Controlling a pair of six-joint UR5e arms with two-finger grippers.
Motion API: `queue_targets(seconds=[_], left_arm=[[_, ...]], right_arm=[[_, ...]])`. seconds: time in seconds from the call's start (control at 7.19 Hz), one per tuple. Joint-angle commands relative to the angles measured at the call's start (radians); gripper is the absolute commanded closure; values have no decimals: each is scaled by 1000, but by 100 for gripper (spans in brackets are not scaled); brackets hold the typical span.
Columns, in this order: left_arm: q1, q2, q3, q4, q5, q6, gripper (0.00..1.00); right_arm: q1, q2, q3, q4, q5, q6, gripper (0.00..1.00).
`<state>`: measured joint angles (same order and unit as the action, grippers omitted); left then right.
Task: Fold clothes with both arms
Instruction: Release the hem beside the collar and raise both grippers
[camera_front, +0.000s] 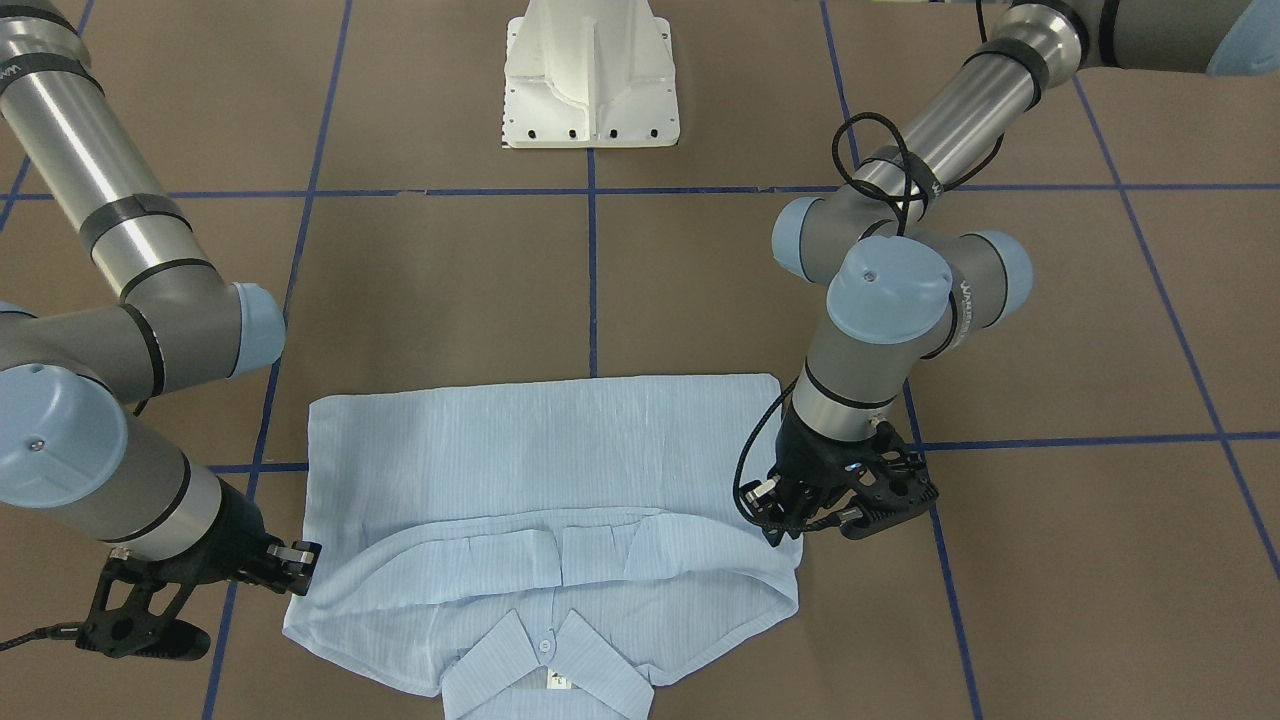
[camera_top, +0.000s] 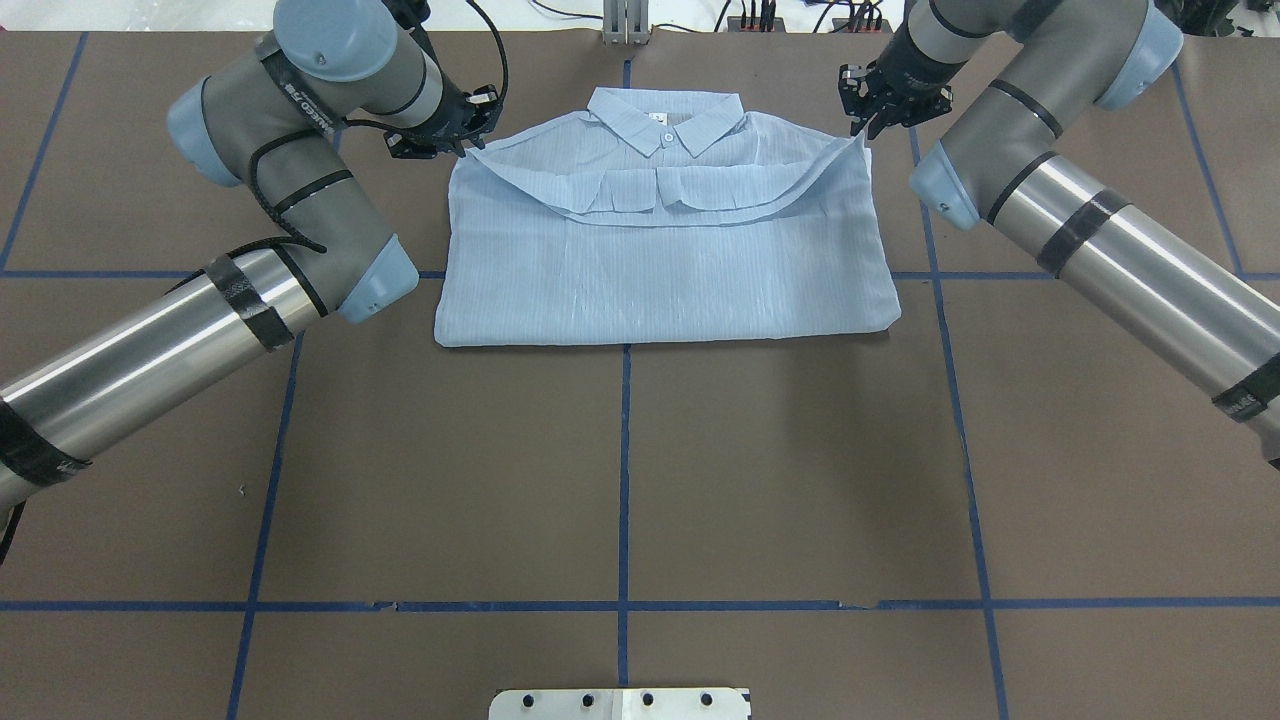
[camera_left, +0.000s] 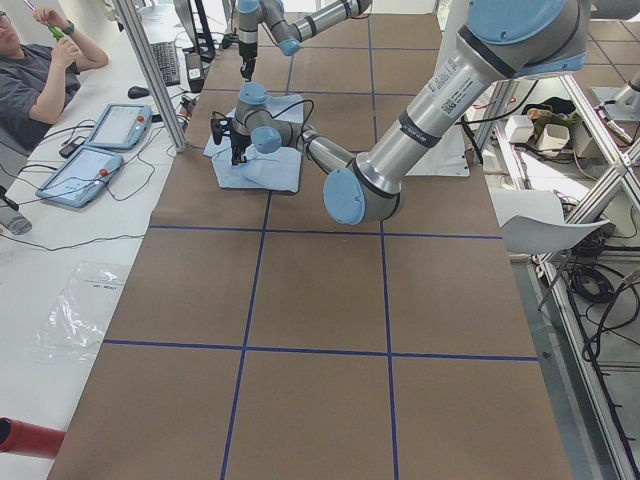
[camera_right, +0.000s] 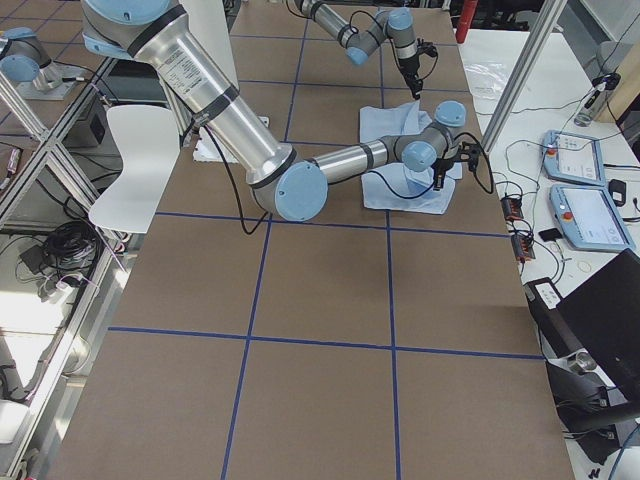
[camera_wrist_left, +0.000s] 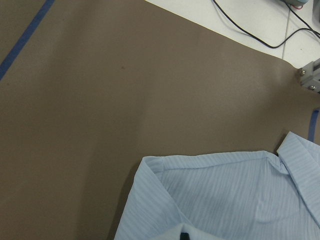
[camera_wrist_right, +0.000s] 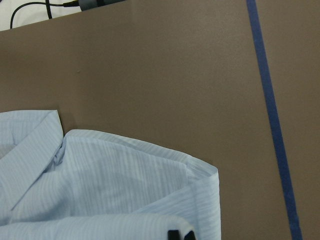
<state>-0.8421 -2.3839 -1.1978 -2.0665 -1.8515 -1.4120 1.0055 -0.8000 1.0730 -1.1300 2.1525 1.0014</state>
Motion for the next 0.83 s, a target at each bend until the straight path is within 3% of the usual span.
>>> queue_targets(seconds=[0.0, 0.42, 0.7], left_arm=[[-20, 5, -3, 5, -5, 2, 0], [-22, 66, -104, 16, -26, -1, 0], [-22, 66, -109, 17, -25, -2, 0]], right_arm=[[-10, -37, 36, 3, -16, -61, 0], [-118, -311, 383, 4, -17, -43, 0], [-174, -399, 442, 4, -22, -43, 0]])
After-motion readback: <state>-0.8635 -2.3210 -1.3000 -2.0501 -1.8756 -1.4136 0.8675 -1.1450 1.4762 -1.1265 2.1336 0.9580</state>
